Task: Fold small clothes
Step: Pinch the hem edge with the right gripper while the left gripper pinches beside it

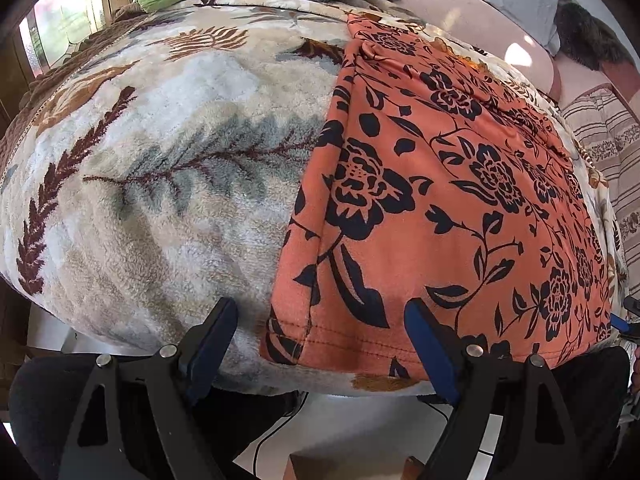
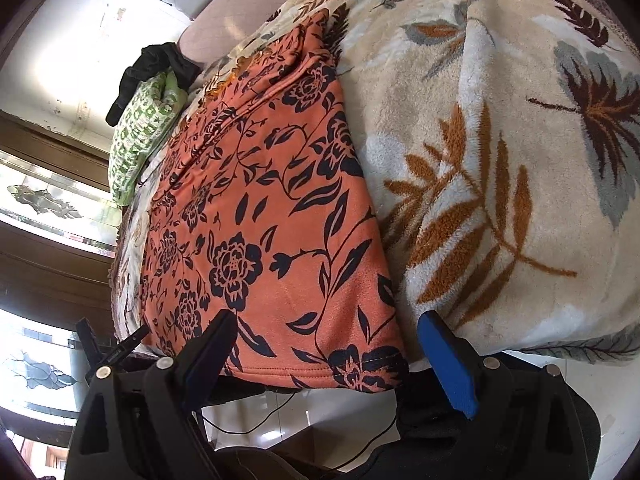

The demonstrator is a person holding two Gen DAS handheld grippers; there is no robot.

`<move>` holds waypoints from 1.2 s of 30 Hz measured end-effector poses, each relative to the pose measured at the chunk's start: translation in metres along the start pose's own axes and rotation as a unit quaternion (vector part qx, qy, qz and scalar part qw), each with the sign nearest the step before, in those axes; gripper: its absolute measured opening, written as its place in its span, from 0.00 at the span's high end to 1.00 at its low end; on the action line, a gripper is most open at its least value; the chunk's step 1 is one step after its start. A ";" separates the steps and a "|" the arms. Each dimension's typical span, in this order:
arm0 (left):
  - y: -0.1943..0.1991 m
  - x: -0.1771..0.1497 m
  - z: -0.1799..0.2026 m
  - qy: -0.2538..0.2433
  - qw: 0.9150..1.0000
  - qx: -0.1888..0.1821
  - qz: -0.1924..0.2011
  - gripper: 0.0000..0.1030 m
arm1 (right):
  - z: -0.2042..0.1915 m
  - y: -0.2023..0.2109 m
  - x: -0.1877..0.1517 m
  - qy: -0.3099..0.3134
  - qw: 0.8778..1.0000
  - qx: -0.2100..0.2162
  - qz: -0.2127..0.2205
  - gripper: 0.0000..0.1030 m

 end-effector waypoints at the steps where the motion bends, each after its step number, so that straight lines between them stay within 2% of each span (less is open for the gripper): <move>1: 0.000 0.000 0.001 -0.003 1.000 0.000 0.001 0.17 | 0.002 -0.002 0.000 -0.006 1.000 -0.002 -0.003 0.10; 4: 0.000 -0.001 0.005 -0.010 1.000 -0.002 0.002 0.17 | 0.002 -0.006 -0.004 -0.010 1.000 0.005 -0.012 0.13; 5: 0.000 0.000 0.006 -0.010 1.000 -0.004 0.002 0.17 | 0.000 -0.008 -0.006 -0.006 1.000 0.003 -0.017 0.15; 6: 0.000 0.000 0.008 -0.010 1.000 -0.007 0.002 0.17 | -0.001 -0.010 -0.008 -0.005 1.000 -0.001 -0.021 0.21; 10: -0.004 0.003 0.013 -0.016 1.000 -0.004 0.000 0.17 | -0.001 -0.008 -0.010 -0.007 1.000 -0.003 -0.010 0.27; 13: -0.007 0.002 0.013 -0.022 1.000 0.003 0.001 0.17 | 0.000 -0.011 -0.011 -0.008 1.000 -0.007 -0.017 0.34; 17: -0.007 0.002 0.012 -0.028 1.000 0.004 -0.001 0.17 | 0.006 -0.014 -0.012 -0.017 1.000 -0.009 -0.022 0.63; 24: -0.007 -0.001 0.014 -0.025 1.000 0.006 0.002 0.17 | 0.001 -0.016 -0.016 -0.016 1.000 0.012 -0.014 0.61; 25: -0.007 -0.002 0.014 -0.025 1.000 0.006 0.001 0.17 | 0.001 -0.017 -0.015 -0.018 1.000 0.013 -0.015 0.58; 26: -0.007 -0.001 0.014 -0.025 1.000 0.006 0.001 0.17 | 0.001 -0.019 -0.014 -0.020 1.000 0.014 -0.016 0.48; 28: -0.007 0.000 0.013 -0.025 1.000 0.002 0.002 0.17 | -0.001 -0.022 -0.012 -0.020 1.000 0.011 -0.016 0.47; 30: -0.007 0.001 0.012 -0.026 1.000 0.007 0.005 0.27 | -0.005 -0.025 -0.012 -0.012 1.000 0.012 -0.020 0.49; 31: -0.007 0.001 0.011 -0.028 0.999 0.017 0.007 0.42 | -0.008 -0.026 -0.012 -0.006 1.000 0.009 -0.024 0.53; 32: -0.006 0.001 0.008 -0.028 0.999 0.018 0.008 0.51 | -0.009 -0.027 -0.012 -0.001 1.000 0.005 -0.026 0.66; 33: -0.004 0.001 0.005 -0.024 1.000 0.014 0.009 0.58 | -0.010 -0.027 -0.012 0.001 1.000 0.001 -0.026 0.72; 34: -0.003 0.002 0.001 -0.019 1.000 0.006 0.008 0.75 | -0.010 -0.026 -0.012 0.000 1.000 -0.001 -0.024 0.75; 35: -0.001 0.003 -0.002 -0.014 1.000 -0.006 0.007 0.85 | -0.009 -0.024 -0.011 -0.002 1.000 -0.002 -0.022 0.79; 36: 0.002 0.004 -0.005 -0.008 1.000 -0.015 0.009 0.86 | -0.010 -0.021 -0.010 -0.003 1.000 -0.002 -0.018 0.80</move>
Point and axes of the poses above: each gripper's, at about its wrist camera, not at the fingertips, and y roughly against the way its jaws point, z to its right, x to its top, the point moved 1 cm from there along -y, roughly the way its jaws point, and after that the axes turned 8 degrees about x, right-handed, at the moved point
